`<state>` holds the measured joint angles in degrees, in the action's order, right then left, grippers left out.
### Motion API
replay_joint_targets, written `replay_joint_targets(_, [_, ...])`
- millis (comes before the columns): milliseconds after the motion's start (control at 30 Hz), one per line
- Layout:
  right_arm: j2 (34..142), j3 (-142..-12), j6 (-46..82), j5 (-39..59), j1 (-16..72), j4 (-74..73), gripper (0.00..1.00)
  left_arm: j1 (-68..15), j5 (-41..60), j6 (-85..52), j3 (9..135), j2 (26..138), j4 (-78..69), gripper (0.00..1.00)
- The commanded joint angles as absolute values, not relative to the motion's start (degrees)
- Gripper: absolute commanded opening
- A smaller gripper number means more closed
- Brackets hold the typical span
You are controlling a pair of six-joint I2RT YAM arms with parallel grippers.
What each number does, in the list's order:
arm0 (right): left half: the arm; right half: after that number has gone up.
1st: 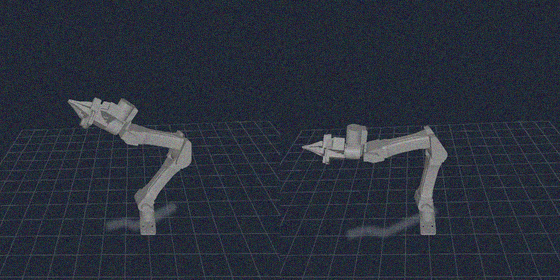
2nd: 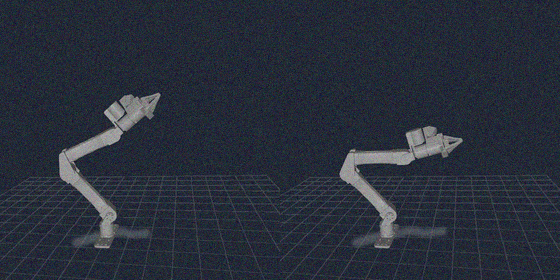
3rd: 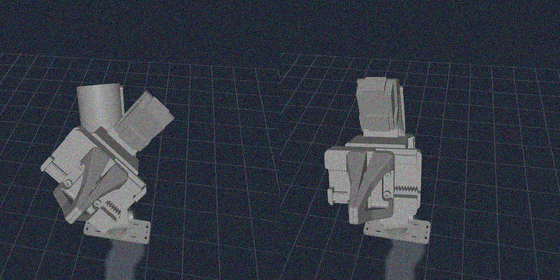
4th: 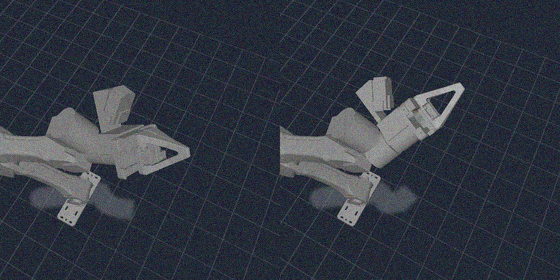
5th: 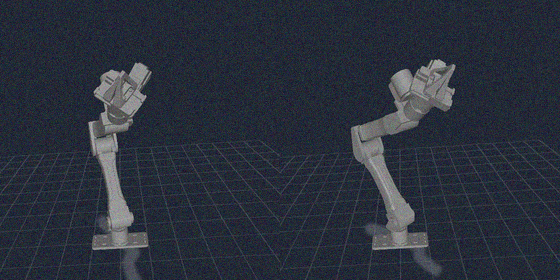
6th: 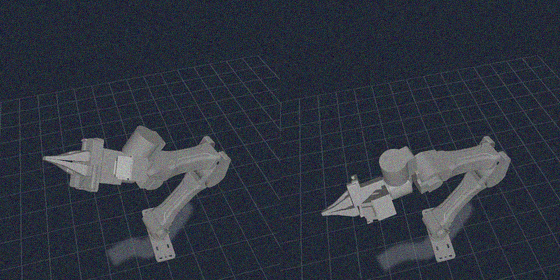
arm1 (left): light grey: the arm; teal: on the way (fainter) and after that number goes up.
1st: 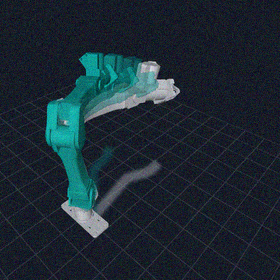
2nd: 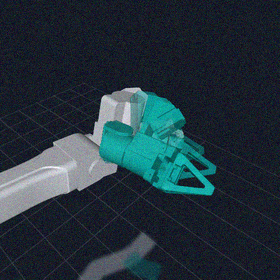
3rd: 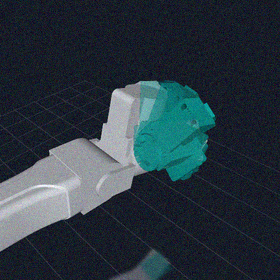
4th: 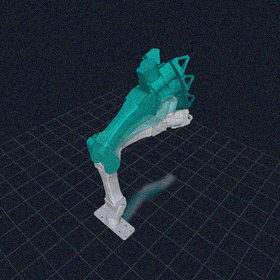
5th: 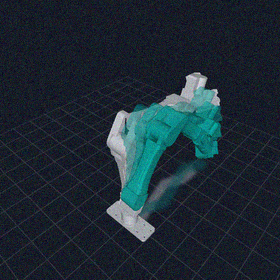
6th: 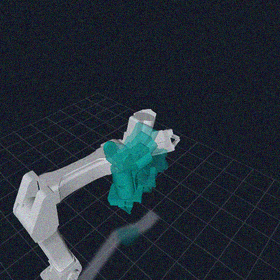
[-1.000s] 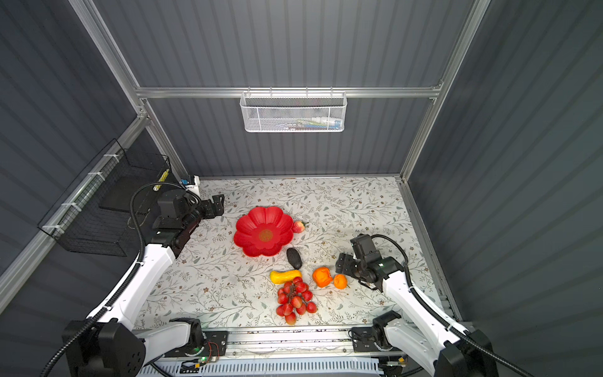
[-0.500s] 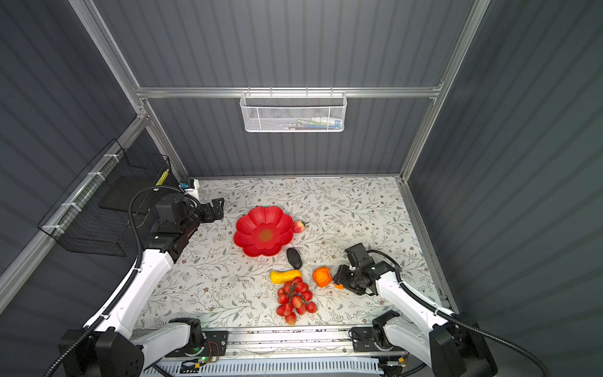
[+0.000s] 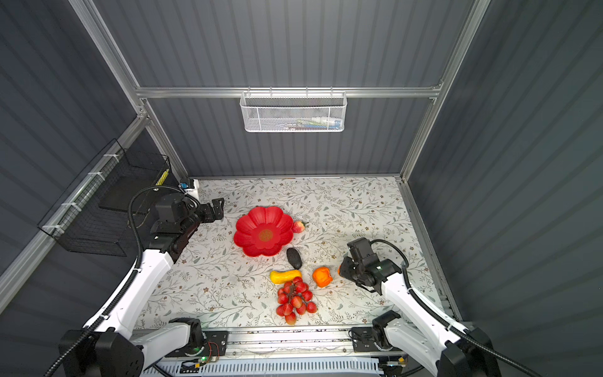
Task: Place and organize the fake fruits in the fruit bowl
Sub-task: 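Carry the tangerine with the right gripper into the red bowl and release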
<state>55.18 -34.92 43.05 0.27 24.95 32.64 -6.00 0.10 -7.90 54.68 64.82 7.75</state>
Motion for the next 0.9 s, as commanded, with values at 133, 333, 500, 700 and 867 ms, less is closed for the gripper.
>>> replay_joint_targets(133, [67.3,-52.4,32.7,-8.9,30.7,26.2,0.33,-5.8,0.8,-6.7,54.5,63.9,8.3,0.98])
replay_joint_targets(333, [84.9,-67.4,26.6,-8.6,38.9,19.4,0.34,-5.8,0.9,-6.6,54.5,63.9,8.2,0.98])
replay_joint_targets(500, [99.6,-79.7,22.1,-7.9,41.3,19.8,0.34,-5.8,1.0,-6.7,54.5,63.5,8.2,0.98])
replay_joint_targets(700, [114.0,-92.1,18.3,-7.6,43.9,22.0,0.34,-5.8,1.6,-7.1,54.2,63.6,7.9,0.98])
replay_joint_targets(867, [122.9,-100.0,16.8,-6.7,44.6,24.9,0.35,-5.8,2.0,-7.3,54.3,63.5,7.8,0.98])
